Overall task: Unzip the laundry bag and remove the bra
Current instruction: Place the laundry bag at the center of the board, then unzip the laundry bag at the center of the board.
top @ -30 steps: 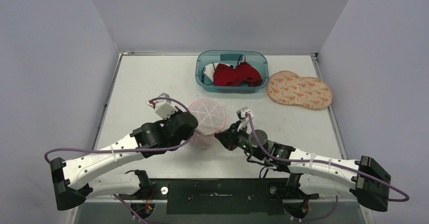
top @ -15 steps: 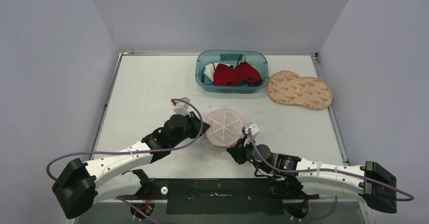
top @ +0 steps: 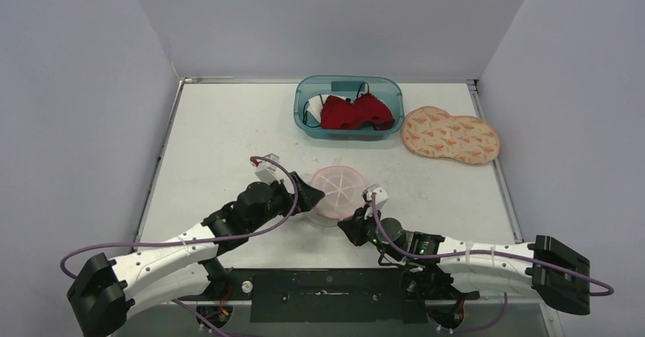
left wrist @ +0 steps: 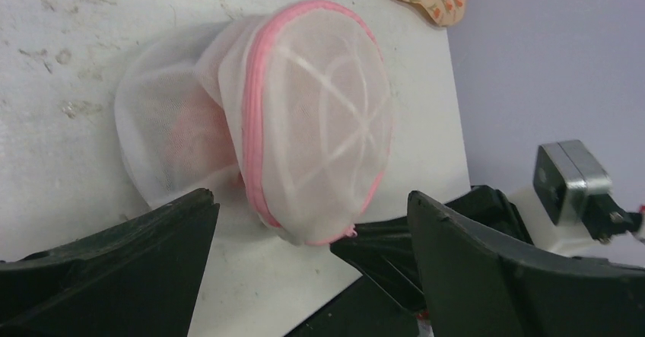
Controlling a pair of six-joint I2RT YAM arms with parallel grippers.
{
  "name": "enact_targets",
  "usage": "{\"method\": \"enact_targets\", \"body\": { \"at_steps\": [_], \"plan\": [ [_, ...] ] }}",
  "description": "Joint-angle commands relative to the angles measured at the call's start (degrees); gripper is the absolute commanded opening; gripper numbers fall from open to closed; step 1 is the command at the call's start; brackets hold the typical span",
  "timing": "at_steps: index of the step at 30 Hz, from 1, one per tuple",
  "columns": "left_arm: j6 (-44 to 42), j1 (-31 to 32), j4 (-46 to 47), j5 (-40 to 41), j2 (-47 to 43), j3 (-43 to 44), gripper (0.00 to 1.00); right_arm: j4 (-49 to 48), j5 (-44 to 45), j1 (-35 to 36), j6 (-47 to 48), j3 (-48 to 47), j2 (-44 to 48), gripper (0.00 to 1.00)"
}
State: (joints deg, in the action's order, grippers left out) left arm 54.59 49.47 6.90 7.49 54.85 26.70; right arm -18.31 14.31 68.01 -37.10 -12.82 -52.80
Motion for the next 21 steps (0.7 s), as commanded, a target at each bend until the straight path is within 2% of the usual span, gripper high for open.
{"method": "enact_targets", "body": {
  "at_steps": [1,5,9,13,21],
  "plan": [
    [9.4,5.4,-6.5,7.5,-6.1,-1.3,0.94,-5.6,1.0,0.8,-0.7,-1.3,-1.8,0.05],
    [16.6,10.8,-10.0,11.3,-7.7,-2.8,0.88,-7.3,0.0,1.0,-0.2,-2.2,-3.4,0.05],
    [22.1,12.8,-2.0,11.0,-6.1,-6.2,0.75,-9.6,-1.5,1.2,0.8,-3.2,-6.0,0.05],
    [23.7,13.0,1.6,10.6,-3.2,-6.1,0.62,-12.1,-3.3,1.8,1.3,-4.2,-7.7,0.05],
    [24.1,13.0,2.2,13.4,-1.7,-5.5,0.5,-14.8,-3.7,3.5,1.7,-5.6,-9.8,0.05]
  ]
}}
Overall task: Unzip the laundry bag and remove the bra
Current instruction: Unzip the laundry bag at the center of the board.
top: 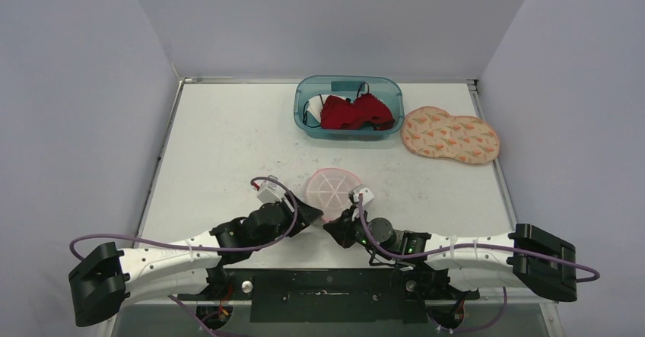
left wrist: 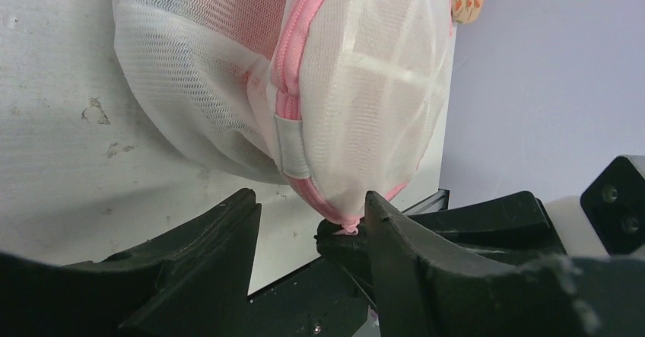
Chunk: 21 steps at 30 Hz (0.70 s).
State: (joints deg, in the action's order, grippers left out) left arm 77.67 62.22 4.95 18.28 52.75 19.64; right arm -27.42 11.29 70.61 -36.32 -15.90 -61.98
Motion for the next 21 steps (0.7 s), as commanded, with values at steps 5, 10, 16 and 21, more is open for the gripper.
{"method": "enact_targets", "body": {
  "at_steps": [5,10,16,21],
  "plan": [
    [1.6,0.3,4.6,3.5,0.9,0.9,0.39,-5.9,-0.7,1.5,1.0,-2.9,-1.2,0.05],
    [1.5,0.3,3.2,4.9,1.5,1.4,0.24,-5.2,-0.6,1.8,0.9,-3.2,-0.8,0.05],
    [1.0,0.2,0.8,6.0,2.0,2.6,0.0,-2.6,0.4,2.2,0.8,-3.1,0.8,0.05],
    [0.3,0.2,-1.8,7.4,0.2,2.9,0.0,4.7,5.0,2.3,0.9,-3.4,3.6,0.05]
  ]
}}
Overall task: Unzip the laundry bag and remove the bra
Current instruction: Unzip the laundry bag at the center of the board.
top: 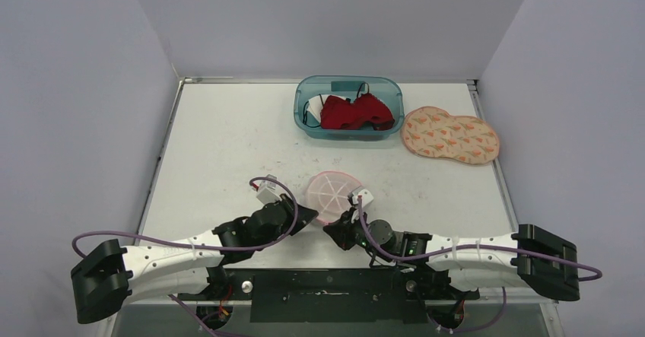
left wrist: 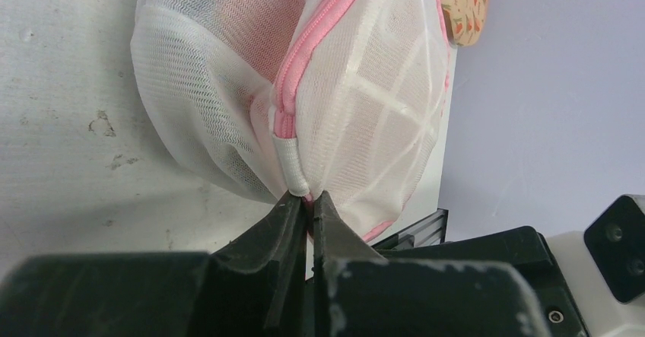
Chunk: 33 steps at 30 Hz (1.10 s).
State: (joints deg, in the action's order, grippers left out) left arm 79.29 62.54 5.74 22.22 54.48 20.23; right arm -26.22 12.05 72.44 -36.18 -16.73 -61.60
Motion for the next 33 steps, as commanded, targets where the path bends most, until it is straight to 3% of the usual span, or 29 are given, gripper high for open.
{"method": "enact_targets", "body": {
  "at_steps": [1,11,19,24,27,31,32,33],
  "plan": [
    [-1.4,-0.1,-3.2,3.7,-2.0,2.2,0.0,5.7,5.7,0.5,0.8,-2.6,4.1,0.05],
    [-6.7,-1.0,-5.5,2.2,-5.1,2.5,0.0,17.3,10.9,0.5,-0.1,-1.7,12.0,0.05],
    [-21.5,-12.8,3.1,-20.5,-0.5,5.8,0.0,18.6,11.8,4.0,2.4,-1.2,17.6,0.05],
    [-31.5,-17.2,5.5,-31.3,6.6,13.5,0.0,18.3,13.9,6.5,2.7,-2.2,16.2,0.05],
    [-35.1,-17.9,4.7,-34.6,11.8,18.2,0.0,15.9,14.2,7.2,2.4,-1.8,14.3,0.05],
    [-34.8,-18.6,4.9,-33.0,13.5,17.2,0.0,11.5,14.2,7.3,1.5,-1.1,11.2,0.05],
    [-34.2,-18.6,4.4,-32.0,12.5,16.2,0.09,10.7,14.2,7.3,1.3,-1.2,10.4,0.05],
    [-33.1,-18.6,3.9,-30.9,11.1,14.9,0.26,9.9,14.0,7.3,1.1,-1.2,9.6,0.05]
  ]
}}
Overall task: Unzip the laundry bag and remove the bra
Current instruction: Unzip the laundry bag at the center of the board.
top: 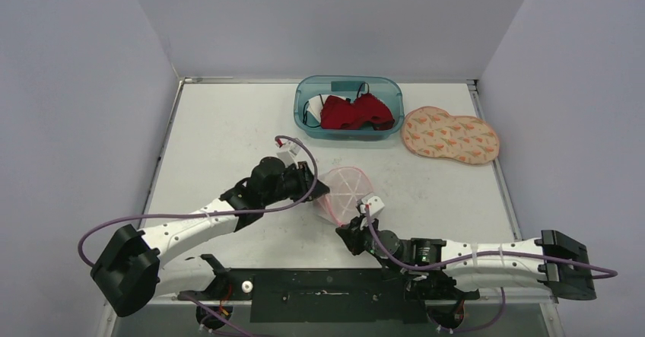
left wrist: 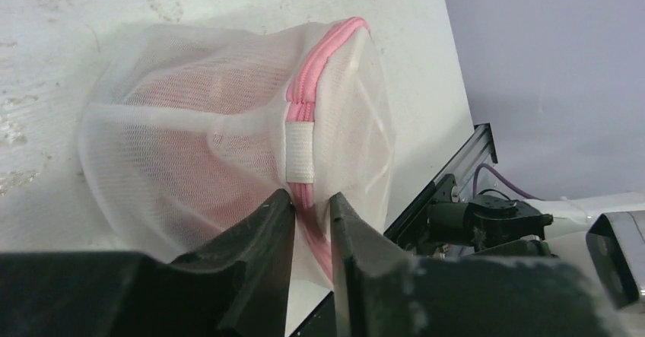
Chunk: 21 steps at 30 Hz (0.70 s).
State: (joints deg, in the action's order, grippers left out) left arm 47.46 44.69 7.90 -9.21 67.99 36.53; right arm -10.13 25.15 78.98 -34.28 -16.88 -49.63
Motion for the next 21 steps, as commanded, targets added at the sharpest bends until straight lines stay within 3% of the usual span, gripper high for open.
{"method": "enact_targets", "body": {
  "at_steps": [1,3,5,7,9,13,21],
  "plan": [
    [-0.1,-0.7,1.0,1.5,-4.3,-2.9,0.49,-7.1,0.5,0.7,-0.9,-1.2,-3.2,0.05],
    [2.3,-0.6,-2.0,4.1,-9.3,-5.7,0.73,-8.4,-0.3,0.7,-0.6,-2.2,-5.2,0.05],
    [5.7,-0.1,-5.8,6.0,-15.1,-8.8,0.85,-9.2,-1.3,0.7,0.2,-3.6,-7.4,0.05],
    [9.9,0.8,-7.7,7.4,-21.4,-12.3,0.88,-10.2,-2.3,0.5,0.9,-4.9,-9.4,0.05],
    [14.2,2.4,-11.1,9.4,-26.9,-15.9,0.9,-11.6,-3.6,0.4,1.5,-6.0,-11.6,0.05],
    [21.0,7.9,-9.0,15.9,-33.3,-19.6,0.88,-14.0,-5.6,0.1,2.4,-7.7,-15.2,0.05],
    [26.9,14.1,-0.8,21.7,-22.8,-17.3,0.65,-17.7,-7.4,0.1,3.5,-9.0,-18.4,0.05]
  ]
}}
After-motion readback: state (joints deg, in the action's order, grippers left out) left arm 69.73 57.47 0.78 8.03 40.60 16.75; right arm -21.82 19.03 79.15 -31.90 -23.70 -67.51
